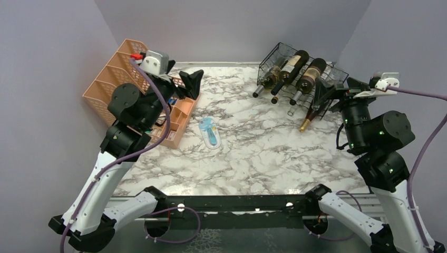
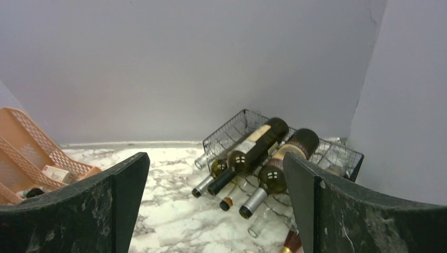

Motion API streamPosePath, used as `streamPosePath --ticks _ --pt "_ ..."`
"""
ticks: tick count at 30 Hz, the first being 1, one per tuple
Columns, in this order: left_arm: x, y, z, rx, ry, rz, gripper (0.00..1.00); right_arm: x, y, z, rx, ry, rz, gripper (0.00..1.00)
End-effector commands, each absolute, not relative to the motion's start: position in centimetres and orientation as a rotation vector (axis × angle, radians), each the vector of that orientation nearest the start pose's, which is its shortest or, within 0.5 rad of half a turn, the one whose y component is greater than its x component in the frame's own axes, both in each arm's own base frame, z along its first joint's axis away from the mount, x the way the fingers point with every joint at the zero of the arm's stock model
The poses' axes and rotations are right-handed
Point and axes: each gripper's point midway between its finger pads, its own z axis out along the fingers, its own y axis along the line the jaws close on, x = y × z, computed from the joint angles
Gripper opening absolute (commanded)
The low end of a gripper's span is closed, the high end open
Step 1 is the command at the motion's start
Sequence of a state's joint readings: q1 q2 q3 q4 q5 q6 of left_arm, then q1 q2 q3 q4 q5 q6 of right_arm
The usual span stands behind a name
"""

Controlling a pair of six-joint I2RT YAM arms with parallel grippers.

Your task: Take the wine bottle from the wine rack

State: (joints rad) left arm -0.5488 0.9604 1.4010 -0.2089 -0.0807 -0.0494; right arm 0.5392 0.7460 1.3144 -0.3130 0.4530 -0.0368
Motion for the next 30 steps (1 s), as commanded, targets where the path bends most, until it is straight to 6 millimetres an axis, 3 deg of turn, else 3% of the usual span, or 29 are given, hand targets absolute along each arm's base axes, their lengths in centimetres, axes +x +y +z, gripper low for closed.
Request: streamPosePath --ticks 1,6,11,16,20,25,30 --pt "27.5 -16.9 48.7 0.264 1.339 -0.497 0.99 24.1 5.4 45.8 0.008 1.426 0.183 1.00" --pt "28.5 -19.6 45.4 0.306 1.406 -0.521 0.99 23.8 4.9 42.2 0.032 1.514 0.211 1.00" --pt "29.9 -22.3 44.2 0.360 1.405 -0.517 0.99 23.1 5.0 38.9 0.047 1.607 0.260 1.00" --pt "32.5 -24.0 43.2 0.357 1.423 -0.451 0.99 22.4 5.5 36.1 0.069 1.704 0.320 1.00" --pt "33.9 -25.3 40.8 0.394 1.445 -0.405 0.99 22.4 6.1 33.9 0.080 1.796 0.358 1.00" --pt "35.0 -25.8 36.9 0.453 1.483 -0.327 0.99 23.1 6.6 31.9 0.101 1.889 0.375 1.00" --pt "35.6 -25.0 34.7 0.418 1.489 -0.274 0.99 25.3 7.3 30.6 0.135 1.986 0.378 1.00"
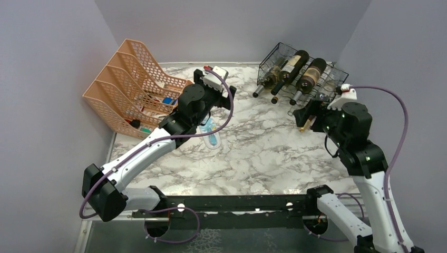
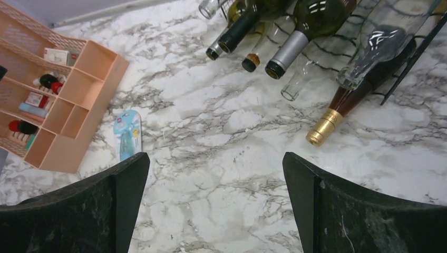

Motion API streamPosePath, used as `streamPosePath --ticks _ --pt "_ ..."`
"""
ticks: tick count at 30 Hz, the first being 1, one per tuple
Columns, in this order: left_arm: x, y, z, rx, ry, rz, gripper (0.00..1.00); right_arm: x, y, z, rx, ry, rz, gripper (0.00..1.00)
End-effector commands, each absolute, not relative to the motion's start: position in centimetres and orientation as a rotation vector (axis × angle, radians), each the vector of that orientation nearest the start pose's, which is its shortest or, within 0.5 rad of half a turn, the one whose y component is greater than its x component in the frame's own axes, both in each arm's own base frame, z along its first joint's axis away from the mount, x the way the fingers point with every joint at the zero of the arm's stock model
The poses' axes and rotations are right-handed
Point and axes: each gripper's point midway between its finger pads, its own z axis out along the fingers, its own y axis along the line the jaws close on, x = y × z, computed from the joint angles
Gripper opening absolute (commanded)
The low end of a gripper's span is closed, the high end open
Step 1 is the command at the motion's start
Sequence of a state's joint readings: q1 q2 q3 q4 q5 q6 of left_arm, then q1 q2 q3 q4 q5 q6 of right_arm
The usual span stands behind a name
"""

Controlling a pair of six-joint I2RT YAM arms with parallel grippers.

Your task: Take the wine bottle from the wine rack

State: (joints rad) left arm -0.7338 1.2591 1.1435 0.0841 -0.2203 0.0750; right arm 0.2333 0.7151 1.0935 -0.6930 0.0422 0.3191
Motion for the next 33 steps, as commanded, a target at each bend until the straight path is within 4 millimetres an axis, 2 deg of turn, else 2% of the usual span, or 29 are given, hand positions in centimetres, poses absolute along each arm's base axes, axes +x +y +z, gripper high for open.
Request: streamPosePath --ticks 1,10,15,20,26,31,33 --pt "35.6 -25.0 34.2 0.427 1.485 -0.267 0.99 25.9 7.5 30.4 0.138 2.006 0.382 0.99" --pt "36.7 -24.3 32.2 0.421 1.509 -0.168 0.97 31.5 9.3 27.6 0.170 2.149 0.394 1.00" --pt "37.0 -24.1 32.1 0.439 1.496 -0.161 0.97 34.9 8.5 27.8 0.172 2.165 0.281 1.00" --pt "37.6 -23.2 31.7 0.436 1.506 -0.130 0.97 37.1 6.0 28.6 0.208 2.144 0.083 1.00" --pt "37.6 -22.8 31.9 0.451 1.490 -0.110 0.97 39.5 3.9 28.2 0.268 2.132 -0.087 1.00" --pt "38.0 -22.0 31.4 0.441 1.494 -0.046 0.97 42.0 2.2 28.4 0.369 2.071 -0.197 0.99" --pt "38.2 -22.1 31.0 0.445 1.502 -0.035 0.97 42.9 0.5 28.8 0.449 2.023 -0.284 0.99"
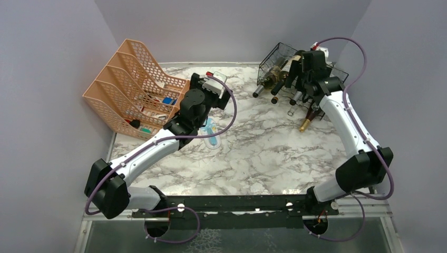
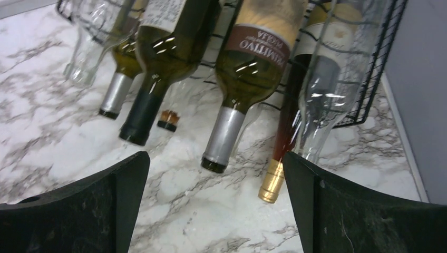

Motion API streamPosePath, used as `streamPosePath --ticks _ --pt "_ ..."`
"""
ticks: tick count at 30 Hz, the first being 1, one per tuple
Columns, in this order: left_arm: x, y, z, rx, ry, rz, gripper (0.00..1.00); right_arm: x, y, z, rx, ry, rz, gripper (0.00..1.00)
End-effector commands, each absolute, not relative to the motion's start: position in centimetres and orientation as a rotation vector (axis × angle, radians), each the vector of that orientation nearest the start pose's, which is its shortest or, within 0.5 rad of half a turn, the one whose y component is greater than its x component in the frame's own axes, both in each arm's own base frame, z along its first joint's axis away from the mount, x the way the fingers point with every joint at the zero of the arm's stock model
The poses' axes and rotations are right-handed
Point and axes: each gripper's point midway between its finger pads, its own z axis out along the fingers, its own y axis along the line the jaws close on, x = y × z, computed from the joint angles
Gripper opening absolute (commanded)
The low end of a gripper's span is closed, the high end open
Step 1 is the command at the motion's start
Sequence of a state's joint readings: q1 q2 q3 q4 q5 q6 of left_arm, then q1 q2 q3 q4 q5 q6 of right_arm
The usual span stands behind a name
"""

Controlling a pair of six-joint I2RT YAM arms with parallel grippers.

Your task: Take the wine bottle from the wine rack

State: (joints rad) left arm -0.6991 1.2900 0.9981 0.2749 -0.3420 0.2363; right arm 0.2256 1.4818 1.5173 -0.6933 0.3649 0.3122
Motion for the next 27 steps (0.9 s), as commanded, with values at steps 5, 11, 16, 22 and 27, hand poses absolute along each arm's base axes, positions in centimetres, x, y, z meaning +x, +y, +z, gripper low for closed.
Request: streamPosePath --ticks 5,11,16,22,27 --pt "38.6 -22.9 28.8 0.500 1.531 0.049 0.95 45.3 -3.8 28.7 0.628 1.964 -0.343 0.99" --pt "37.7 -23.9 27.4 0.608 1.506 0.144 0.93 47.7 -8.2 27.4 0.766 1.977 -0.376 0.99" --pt "37.5 -23.1 28.0 0.595 1.479 0.181 0.92 48.0 -11.1 25.2 0.861 2.005 -0.331 0.93" --pt "37.2 -22.6 28.6 0.588 1.446 0.170 0.92 48.7 -12.7 22.5 0.906 2.063 -0.328 0.91" --pt "37.8 -21.0 29.9 0.524 1.432 0.118 0.92 49.3 -12.9 20.5 0.915 2.093 -0.284 0.88"
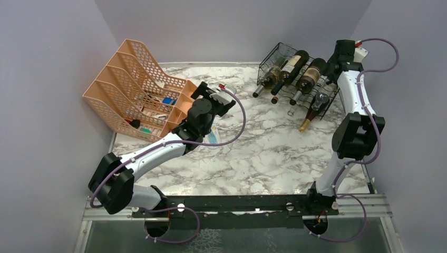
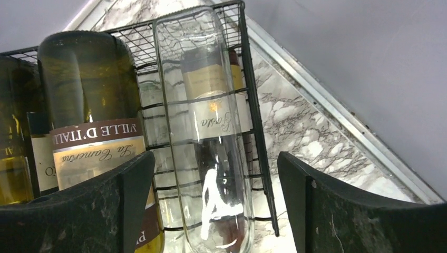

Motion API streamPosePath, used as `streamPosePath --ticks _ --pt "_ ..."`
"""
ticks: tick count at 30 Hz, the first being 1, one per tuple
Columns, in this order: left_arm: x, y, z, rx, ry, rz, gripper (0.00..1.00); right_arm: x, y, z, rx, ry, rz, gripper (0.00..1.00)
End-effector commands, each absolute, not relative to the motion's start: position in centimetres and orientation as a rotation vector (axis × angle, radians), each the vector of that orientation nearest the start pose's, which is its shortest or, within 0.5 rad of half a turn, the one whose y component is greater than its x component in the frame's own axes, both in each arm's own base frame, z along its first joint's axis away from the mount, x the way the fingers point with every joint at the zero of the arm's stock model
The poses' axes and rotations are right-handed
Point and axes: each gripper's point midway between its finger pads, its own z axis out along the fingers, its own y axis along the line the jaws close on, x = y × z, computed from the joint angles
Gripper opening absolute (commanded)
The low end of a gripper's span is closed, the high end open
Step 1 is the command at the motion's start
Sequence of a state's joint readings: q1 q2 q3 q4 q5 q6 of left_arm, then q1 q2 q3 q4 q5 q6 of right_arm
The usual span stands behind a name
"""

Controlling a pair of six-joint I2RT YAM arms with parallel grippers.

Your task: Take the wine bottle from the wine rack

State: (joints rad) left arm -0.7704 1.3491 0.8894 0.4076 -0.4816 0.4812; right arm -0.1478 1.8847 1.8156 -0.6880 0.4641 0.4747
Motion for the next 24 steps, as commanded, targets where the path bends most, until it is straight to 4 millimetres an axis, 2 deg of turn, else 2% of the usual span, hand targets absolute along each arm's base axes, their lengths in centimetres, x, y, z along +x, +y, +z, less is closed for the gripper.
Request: streamPosePath --ticks 1,5,8,14,24 --pt "38.1 -20.6 30.0 0.505 1.435 0.112 0.92 49.5 -12.7 20.1 0.912 2.105 -0.260 0.86" --pt "39.0 -19.5 29.9 0.461 1.449 0.099 0.92 50.4 -11.9 18.9 0.919 2.141 -0.200 0.76" --pt "39.0 -19.7 29.9 0.463 1.450 0.079 0.92 50.7 -11.9 18.8 0.944 2.133 -0.193 0.76" --pt "39.1 -20.1 29.6 0.470 1.454 0.066 0.92 50.3 -12.5 17.0 1.015 2.135 -0.237 0.77" --pt "39.3 -20.2 29.0 0.481 1.464 0.071 0.92 51.3 -12.8 15.3 1.039 2.147 -0.247 0.76"
